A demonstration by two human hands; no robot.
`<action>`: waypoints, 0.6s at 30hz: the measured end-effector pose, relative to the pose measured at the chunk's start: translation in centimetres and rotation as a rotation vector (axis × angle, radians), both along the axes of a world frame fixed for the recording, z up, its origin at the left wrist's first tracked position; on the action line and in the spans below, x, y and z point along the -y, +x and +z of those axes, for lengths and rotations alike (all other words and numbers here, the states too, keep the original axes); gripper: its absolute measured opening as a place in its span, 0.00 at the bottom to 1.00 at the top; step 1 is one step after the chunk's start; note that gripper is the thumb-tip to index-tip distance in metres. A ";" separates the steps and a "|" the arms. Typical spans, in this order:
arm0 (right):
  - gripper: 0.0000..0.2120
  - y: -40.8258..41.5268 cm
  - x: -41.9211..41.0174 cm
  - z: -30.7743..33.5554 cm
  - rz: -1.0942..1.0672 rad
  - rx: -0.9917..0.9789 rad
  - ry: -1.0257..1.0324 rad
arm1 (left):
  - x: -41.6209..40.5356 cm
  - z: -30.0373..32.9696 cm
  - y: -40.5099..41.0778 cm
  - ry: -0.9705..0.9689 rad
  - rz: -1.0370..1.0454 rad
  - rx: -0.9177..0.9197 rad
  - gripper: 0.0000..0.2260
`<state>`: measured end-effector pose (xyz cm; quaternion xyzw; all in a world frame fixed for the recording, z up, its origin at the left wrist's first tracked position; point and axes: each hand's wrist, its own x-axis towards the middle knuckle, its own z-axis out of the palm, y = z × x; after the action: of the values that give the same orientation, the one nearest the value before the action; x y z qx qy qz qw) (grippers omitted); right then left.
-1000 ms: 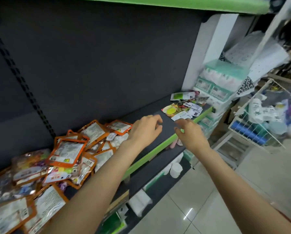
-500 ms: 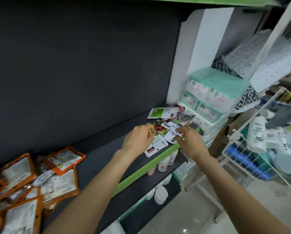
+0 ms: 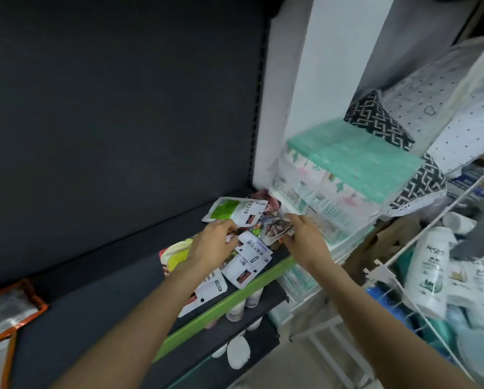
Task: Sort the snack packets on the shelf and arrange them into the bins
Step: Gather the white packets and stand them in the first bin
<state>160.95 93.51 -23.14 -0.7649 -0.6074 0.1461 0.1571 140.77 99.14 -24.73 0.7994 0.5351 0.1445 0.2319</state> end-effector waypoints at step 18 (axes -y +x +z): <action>0.24 3.3 -4.9 -5.9 0.342 0.023 -0.139 | -3.6 -2.3 4.1 0.227 0.307 -0.002 0.08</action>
<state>164.25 98.42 -29.00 -0.6612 -0.7187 0.2035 0.0698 144.86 102.73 -26.98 0.7295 0.6313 0.2370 0.1148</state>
